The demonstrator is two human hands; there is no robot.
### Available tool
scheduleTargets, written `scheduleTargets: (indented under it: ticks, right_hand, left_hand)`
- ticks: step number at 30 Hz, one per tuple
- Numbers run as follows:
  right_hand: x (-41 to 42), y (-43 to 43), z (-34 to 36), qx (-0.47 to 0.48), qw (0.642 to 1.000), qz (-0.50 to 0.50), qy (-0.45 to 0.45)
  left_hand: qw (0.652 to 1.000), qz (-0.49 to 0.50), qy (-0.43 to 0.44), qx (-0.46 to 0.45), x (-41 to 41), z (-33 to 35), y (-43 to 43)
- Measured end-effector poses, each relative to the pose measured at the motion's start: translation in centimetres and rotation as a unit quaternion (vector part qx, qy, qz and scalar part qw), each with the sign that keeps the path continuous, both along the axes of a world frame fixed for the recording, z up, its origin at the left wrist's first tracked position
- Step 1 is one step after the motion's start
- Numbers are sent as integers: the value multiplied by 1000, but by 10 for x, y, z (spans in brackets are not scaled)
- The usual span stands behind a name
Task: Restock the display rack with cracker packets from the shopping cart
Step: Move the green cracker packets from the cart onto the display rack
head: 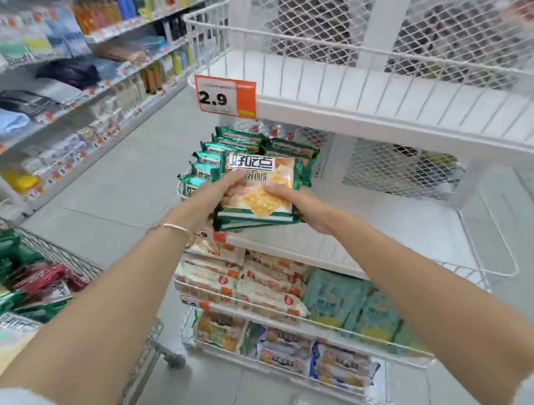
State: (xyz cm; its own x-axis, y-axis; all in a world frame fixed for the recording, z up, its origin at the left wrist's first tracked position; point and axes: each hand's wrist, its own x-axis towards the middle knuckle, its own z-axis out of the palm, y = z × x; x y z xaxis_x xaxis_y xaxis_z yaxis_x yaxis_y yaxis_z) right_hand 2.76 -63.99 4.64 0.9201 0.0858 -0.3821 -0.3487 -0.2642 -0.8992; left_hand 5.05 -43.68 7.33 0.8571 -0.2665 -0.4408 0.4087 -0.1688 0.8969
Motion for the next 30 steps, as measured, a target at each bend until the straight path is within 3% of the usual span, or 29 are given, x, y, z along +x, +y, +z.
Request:
scheduleTargets:
  ticks: [6, 11, 15, 18, 20, 23, 25, 27, 30]
  right_hand:
    - [15, -72, -4, -6, 1000, -29, 1]
    - [35, -84, -27, -12, 999, -22, -38]
    - [65, -101, -99, -63, 994, -46, -71]
    - [51, -92, -97, -102, 989, -50, -98]
    - [42, -84, -97, -102, 988, -54, -100]
    - [32, -73, -94, -83, 990, -31, -110]
    - [24, -69, -72, -67, 994, -18, -79]
    - [19, -68, -48, -21, 1000, -17, -14]
    - [26, -71, -31, 49, 997, -55, -16]
  left_hand:
    - [988, -33, -36, 145, 51, -10, -74]
    - [950, -79, -88, 290, 76, -20, -84]
    - [939, -124, -145, 288, 82, -29, -81]
    - [922, -153, -198, 297, 82, -30, -77]
    - [897, -169, -217, 345, 83, -32, -72]
    - [834, -179, -267, 448, 76, -36, -67]
    - [820, -194, -270, 467, 77, -41, -59]
    - [823, -228, -237, 462, 80, -35, -53]
    - [901, -213, -166, 341, 78, -16, -60]
